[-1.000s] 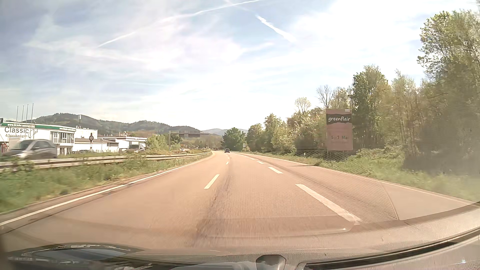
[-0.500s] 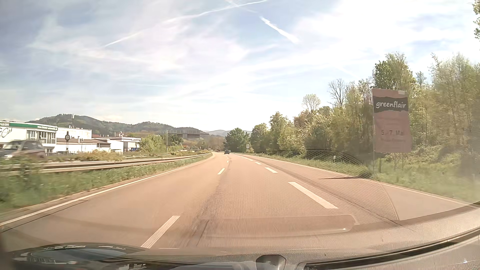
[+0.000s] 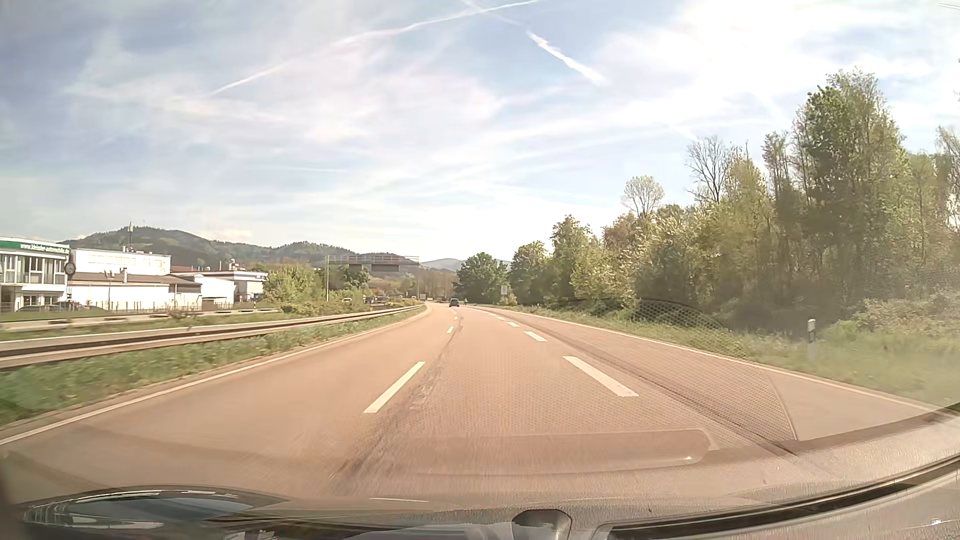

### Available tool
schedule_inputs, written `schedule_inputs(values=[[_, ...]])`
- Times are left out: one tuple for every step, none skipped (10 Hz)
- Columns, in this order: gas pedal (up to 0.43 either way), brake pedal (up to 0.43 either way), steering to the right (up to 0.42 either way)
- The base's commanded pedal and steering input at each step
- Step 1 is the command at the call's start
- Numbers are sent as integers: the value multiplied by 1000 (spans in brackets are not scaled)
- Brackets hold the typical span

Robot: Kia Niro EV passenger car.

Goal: Follow the waypoints while adhering to traffic rules and regulations

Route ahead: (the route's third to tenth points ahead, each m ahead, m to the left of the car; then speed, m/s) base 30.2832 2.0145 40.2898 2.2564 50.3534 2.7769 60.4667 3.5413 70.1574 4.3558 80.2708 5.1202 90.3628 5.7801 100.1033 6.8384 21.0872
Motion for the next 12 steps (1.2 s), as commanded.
schedule_inputs(values=[[169, 0, -8], [169, 0, -8], [169, 0, -8], [169, 0, -7], [169, 0, -7], [169, 0, -7], [169, 0, -7], [169, 0, -7], [169, 0, -7], [169, 0, -7], [169, 0, -7], [169, 0, -7]])
